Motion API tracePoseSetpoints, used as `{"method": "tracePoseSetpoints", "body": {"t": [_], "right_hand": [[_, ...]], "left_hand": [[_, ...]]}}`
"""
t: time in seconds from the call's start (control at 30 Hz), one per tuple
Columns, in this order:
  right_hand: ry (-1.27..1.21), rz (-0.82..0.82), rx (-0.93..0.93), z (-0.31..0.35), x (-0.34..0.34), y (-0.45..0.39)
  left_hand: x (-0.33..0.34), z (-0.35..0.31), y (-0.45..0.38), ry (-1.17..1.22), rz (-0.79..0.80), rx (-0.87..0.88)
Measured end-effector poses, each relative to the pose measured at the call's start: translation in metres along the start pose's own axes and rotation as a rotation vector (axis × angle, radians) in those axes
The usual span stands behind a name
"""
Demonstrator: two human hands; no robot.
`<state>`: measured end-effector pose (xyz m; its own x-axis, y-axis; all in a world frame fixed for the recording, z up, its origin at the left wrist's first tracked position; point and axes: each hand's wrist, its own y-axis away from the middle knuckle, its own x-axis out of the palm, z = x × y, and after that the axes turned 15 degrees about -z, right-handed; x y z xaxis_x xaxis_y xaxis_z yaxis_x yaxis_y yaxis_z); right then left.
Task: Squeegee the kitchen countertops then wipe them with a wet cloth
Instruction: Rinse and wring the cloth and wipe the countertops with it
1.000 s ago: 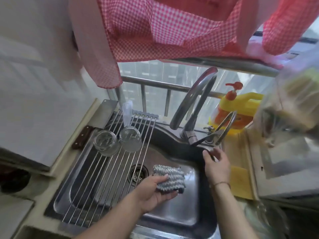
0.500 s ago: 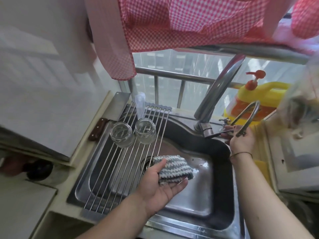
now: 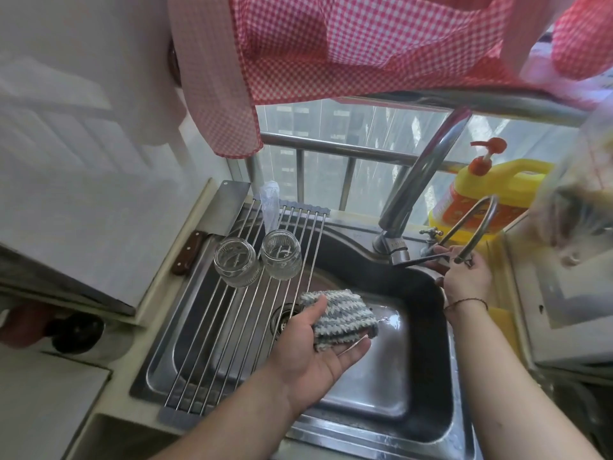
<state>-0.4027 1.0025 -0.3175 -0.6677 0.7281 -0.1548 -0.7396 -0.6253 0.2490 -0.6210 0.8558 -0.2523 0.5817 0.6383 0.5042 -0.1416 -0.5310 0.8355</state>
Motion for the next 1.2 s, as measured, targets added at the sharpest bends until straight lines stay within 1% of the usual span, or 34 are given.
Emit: {"method": "tracePoseSetpoints", "body": {"t": [0.07,0.17,0.23,0.27,0.3,0.33,0.47,0.5,0.57,0.63,0.7,0.73,0.83,0.9,0.93,1.0,1.07,1.1,1.13,1.2], "right_hand": [[0.015,-0.012,0.029,-0.001,-0.004,-0.002],[0.053,-0.126,0.043,-0.007,-0.019,0.010],[0.052,-0.209,-0.037,-0.017,-0.036,0.035],[0.052,-0.204,-0.083,-0.023,-0.045,0.052],[0.068,-0.163,-0.116,-0.029,-0.052,0.072],[0.104,-0.087,-0.125,-0.034,-0.057,0.091],[0.205,0.262,-0.070,-0.032,-0.059,0.157],[0.222,0.324,-0.088,-0.029,-0.056,0.167],[0.259,0.428,-0.219,-0.024,-0.051,0.185],[0.369,0.505,-0.389,-0.023,-0.047,0.199],[0.579,0.532,-0.602,-0.027,-0.043,0.204],[0.650,0.539,-0.659,-0.028,-0.039,0.203],[0.728,0.575,-0.604,-0.024,-0.029,0.194],[0.788,0.597,-0.568,-0.019,-0.019,0.187],[0.805,0.605,-0.554,-0.016,-0.015,0.184],[0.827,0.601,-0.529,-0.010,-0.010,0.179],[0.832,0.593,-0.526,-0.003,-0.009,0.176],[0.815,0.602,-0.533,-0.001,-0.009,0.176],[0.800,0.628,-0.543,0.001,-0.009,0.177],[0.806,0.702,-0.566,0.002,-0.007,0.180]], "left_hand": [[0.000,0.000,0.001,-0.009,0.001,0.008],[-0.003,0.001,0.001,-0.026,-0.013,0.033],[-0.005,0.002,0.000,-0.036,-0.024,0.057],[-0.006,0.001,0.000,-0.041,-0.027,0.072],[-0.007,0.001,0.001,-0.047,-0.032,0.094],[-0.009,0.001,0.001,-0.058,-0.035,0.124],[-0.019,0.003,-0.002,-0.098,-0.069,0.240],[-0.021,0.004,-0.003,-0.103,-0.071,0.262],[-0.022,0.008,-0.009,-0.099,-0.042,0.281],[-0.023,0.013,-0.014,-0.074,0.008,0.280],[-0.024,0.018,-0.020,-0.069,0.062,0.277],[-0.024,0.019,-0.022,-0.069,0.098,0.276],[-0.032,0.020,-0.028,-0.097,0.204,0.267],[-0.041,0.020,-0.029,-0.235,0.271,0.285],[-0.047,0.019,-0.028,-0.340,0.266,0.299],[-0.055,0.015,-0.029,-0.587,0.180,0.359],[-0.062,0.006,-0.035,-0.793,0.014,0.512],[-0.066,0.001,-0.041,-0.875,-0.040,0.601],[-0.069,-0.004,-0.045,-0.972,-0.050,0.690],[-0.073,-0.009,-0.054,-1.195,-0.016,0.875]]}}
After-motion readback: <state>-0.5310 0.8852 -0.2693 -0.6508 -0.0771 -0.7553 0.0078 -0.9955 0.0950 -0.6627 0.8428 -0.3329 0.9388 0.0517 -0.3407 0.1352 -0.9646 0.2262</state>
